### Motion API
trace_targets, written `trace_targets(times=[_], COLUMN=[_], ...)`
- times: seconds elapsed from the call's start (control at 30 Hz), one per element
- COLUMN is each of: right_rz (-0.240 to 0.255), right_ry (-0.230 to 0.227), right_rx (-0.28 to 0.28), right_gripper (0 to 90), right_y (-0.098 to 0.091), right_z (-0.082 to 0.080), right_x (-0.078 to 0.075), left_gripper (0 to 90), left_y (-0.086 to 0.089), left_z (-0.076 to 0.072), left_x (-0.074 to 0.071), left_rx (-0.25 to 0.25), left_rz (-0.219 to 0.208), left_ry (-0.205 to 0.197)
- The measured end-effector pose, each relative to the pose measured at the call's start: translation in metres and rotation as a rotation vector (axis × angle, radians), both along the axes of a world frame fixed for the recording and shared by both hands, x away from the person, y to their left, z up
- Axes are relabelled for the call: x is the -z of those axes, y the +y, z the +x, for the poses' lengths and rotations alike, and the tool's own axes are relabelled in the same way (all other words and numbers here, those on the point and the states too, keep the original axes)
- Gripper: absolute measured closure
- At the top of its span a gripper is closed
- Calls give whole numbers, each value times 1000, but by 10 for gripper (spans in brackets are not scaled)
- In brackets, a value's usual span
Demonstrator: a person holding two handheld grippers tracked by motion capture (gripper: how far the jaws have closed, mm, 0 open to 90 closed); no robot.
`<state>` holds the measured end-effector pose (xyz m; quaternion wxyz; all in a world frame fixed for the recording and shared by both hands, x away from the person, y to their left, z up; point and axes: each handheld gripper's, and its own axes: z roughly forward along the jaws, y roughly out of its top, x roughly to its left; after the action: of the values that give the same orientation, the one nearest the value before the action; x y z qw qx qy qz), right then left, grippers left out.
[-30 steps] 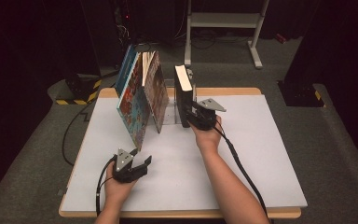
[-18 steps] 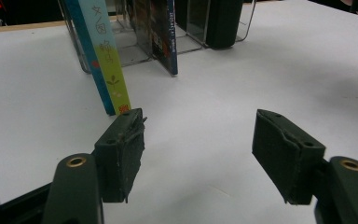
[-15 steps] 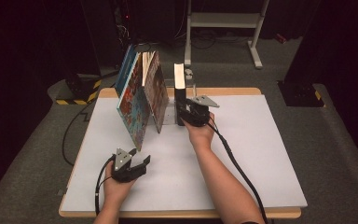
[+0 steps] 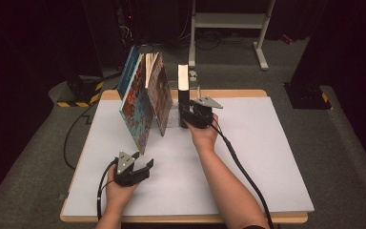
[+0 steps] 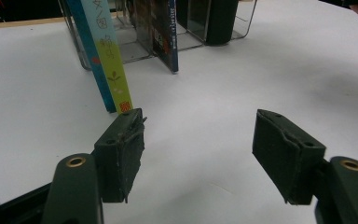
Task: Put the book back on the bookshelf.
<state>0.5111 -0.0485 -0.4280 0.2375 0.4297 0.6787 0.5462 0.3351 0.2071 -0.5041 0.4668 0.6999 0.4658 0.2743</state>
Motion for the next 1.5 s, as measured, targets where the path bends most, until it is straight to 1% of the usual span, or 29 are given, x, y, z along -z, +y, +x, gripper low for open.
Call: trace_targets(times=[0.1,0.2,0.27,0.37,0.4,0.43,0.47,0.5,0.53,0.57,0.6,0.63,0.67,0.7,0.73,0.87,0.9,0.93,0.97,1.0,1.03,1.07,1.1,1.13,1.17,1.23,1.33,1.5], right_rz=[-1,-15,-29,-41,-41,-56,-62,-80,-80,-97,-97,-117,-130,-138,-147,-193,-200,-200,-220,-226,-225,-225,-225,-225,-204,-195,-207,-197], right_ry=[12,10,3,18,18,25,19,13,13,10,10,6,7,6,7,12,14,14,10,1,0,0,26,28,26,30,33,42], right_rx=[-17,-38,-43,-43,-43,-41,-35,-32,-32,-21,-21,-9,1,14,27,89,105,105,147,173,194,194,211,224,230,229,216,224], right_gripper=[431,381,348,298,298,280,275,271,271,262,262,258,257,257,252,239,236,236,235,239,249,249,235,236,234,227,225,222], right_y=[-2,-6,-11,-24,-24,-36,-42,-50,-50,-65,-65,-83,-93,-104,-114,-159,-169,-169,-189,-198,-206,-206,-217,-220,-223,-224,-223,-226], right_z=[-3,-11,-18,-29,-29,-39,-44,-50,-50,-63,-63,-76,-83,-90,-97,-124,-130,-130,-144,-152,-158,-158,-161,-160,-159,-158,-157,-158], right_x=[-2,-3,-3,-3,-3,-1,1,2,2,6,6,10,13,16,19,33,36,36,43,48,53,53,56,55,54,54,56,57], left_gripper=[339,323,320,313,311,310,310,309,309,309,309,307,305,301,299,281,276,265,251,239,229,222,217,214,211,205,201,196], left_y=[0,0,0,0,0,2,2,2,3,3,4,4,4,4,4,7,10,10,14,14,20,20,26,28,30,31,31,29], left_z=[0,2,2,3,3,3,3,3,3,2,3,3,3,4,4,4,2,2,1,1,0,0,0,0,1,2,3,5], left_x=[1,2,2,1,1,-1,-1,-1,-2,-3,-4,-4,-4,-4,-4,-6,-10,-10,-15,-15,-18,-18,-20,-19,-19,-18,-16,-15], left_rx=[3,12,12,10,10,4,4,1,-3,-6,-6,-9,-9,-8,-8,-16,-26,-26,-19,-19,-30,-30,-47,-57,-66,-74,-75,-75], left_rz=[15,24,27,42,42,44,44,39,37,30,33,44,44,57,60,59,53,53,70,70,69,69,48,43,38,35,36,45], left_ry=[-3,5,6,-6,-6,-13,-13,-15,-19,-21,-24,-27,-27,-21,-20,-20,-17,-17,-24,-24,-19,-19,-14,-13,-8,-2,4,6])
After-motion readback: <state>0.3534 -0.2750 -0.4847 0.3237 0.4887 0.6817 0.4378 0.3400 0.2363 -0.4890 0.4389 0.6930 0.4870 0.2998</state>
